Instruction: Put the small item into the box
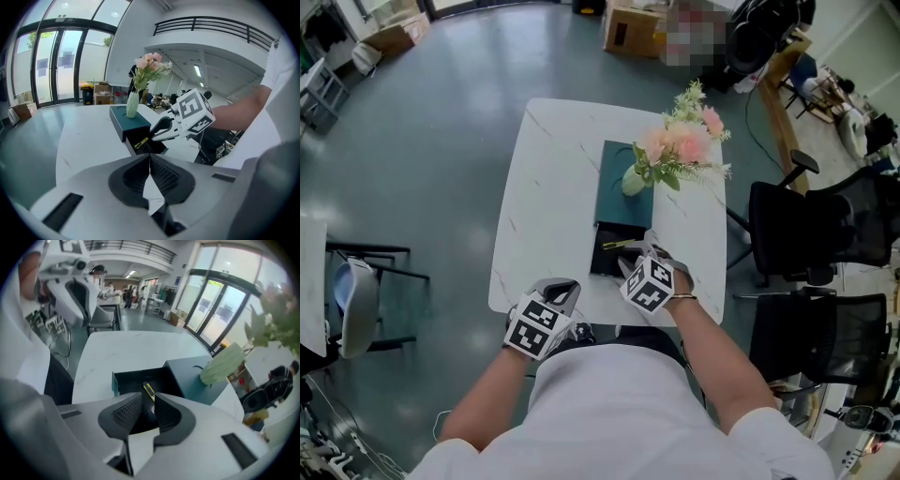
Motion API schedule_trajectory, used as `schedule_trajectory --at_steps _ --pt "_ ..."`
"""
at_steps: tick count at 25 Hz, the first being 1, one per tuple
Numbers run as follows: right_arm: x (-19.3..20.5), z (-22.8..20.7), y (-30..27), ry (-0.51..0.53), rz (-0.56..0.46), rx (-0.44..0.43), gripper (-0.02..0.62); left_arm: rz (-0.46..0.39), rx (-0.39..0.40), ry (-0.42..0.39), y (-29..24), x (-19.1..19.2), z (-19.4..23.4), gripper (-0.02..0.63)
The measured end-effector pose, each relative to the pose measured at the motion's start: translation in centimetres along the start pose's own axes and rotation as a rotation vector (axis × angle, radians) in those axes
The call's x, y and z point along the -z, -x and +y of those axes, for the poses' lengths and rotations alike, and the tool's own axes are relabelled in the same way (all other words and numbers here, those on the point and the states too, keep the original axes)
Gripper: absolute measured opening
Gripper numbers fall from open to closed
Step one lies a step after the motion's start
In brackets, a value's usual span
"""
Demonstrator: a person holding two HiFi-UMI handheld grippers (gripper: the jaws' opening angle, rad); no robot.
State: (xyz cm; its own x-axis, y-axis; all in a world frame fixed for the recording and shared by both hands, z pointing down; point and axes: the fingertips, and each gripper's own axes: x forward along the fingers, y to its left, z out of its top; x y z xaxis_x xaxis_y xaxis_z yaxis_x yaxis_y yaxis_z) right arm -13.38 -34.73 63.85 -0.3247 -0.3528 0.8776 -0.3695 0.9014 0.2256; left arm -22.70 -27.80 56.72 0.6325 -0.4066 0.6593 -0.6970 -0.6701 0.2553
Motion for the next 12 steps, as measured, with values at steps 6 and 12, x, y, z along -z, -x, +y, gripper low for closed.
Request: schedule_trajectory --at_steps 6,12 --pt "-0.6 0.9 4.5 -0.361 -0.206 -0.036 0.090 -0.015 0.009 -0.034 0.5 -0.4 -1.2 0.017" --pt "-0.5 0.2 11.2 -0.674 -0.475 -0.048 0.035 -0.124 0.043 0.024 1.7 -3.0 -3.5 0.017"
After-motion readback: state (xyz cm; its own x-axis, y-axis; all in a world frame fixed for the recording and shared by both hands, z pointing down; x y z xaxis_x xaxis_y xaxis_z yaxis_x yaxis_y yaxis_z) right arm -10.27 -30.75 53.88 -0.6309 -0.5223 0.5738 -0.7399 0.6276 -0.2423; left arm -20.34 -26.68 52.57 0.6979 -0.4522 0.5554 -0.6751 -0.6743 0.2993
